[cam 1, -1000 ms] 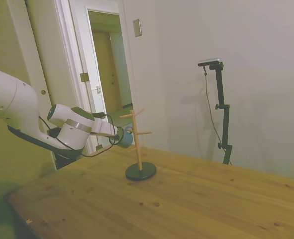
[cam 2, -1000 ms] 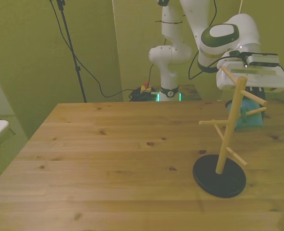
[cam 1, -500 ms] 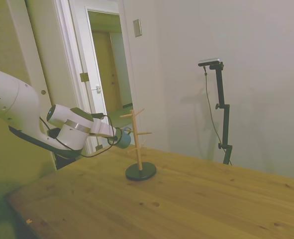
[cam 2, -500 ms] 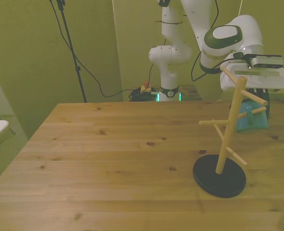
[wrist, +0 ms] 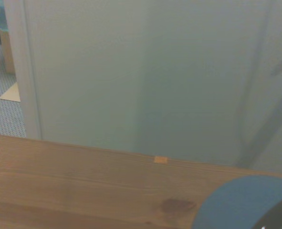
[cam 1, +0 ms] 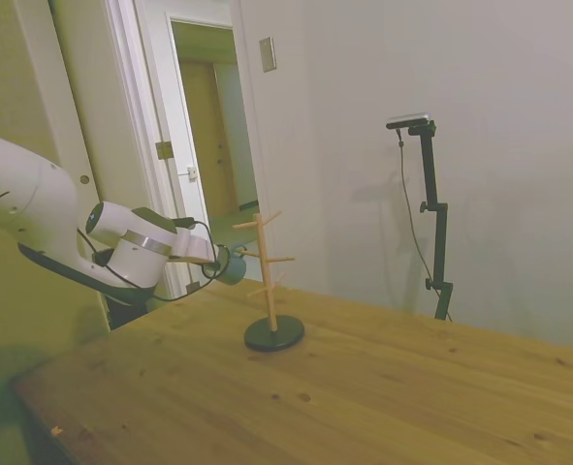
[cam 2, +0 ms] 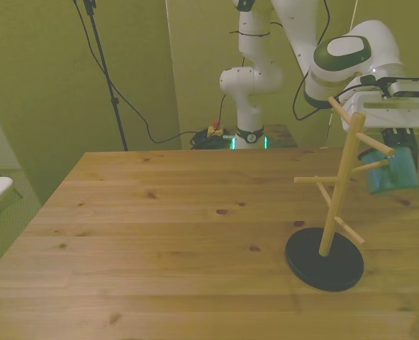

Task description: Unload the mug

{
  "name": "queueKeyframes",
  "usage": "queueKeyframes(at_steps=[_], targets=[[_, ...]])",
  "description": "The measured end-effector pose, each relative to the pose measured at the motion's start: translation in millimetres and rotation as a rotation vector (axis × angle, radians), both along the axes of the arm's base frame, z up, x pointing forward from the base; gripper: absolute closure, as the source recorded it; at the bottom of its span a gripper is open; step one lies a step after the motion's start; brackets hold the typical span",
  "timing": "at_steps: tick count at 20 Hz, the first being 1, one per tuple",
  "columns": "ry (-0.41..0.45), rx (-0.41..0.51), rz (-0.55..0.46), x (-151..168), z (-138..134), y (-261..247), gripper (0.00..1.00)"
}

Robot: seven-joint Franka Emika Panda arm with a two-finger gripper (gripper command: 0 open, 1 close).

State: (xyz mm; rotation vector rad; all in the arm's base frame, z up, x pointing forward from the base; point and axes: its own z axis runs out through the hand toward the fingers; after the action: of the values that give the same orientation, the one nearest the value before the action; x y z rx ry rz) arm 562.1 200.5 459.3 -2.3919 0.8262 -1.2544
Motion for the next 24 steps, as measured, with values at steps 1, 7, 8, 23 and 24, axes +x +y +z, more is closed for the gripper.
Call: queueKeyframes(at_steps=[1, 7, 8, 23, 24], targets=[[0.0, 0.001, 0.003, 0.6, -0.1, 1.8, 1.0], [0.001, 0.002, 0.02, 0.0, -0.8, 15.0, 1.0], [-0.001, 0.003, 0.024, -0.2, -0.3, 17.5, 1.0], [0.112, 0.057, 0.115, -27.1, -19.0, 79.1, 1.0], [0.135, 0.065, 0.127, -32.7, -19.1, 80.2, 1.0]])
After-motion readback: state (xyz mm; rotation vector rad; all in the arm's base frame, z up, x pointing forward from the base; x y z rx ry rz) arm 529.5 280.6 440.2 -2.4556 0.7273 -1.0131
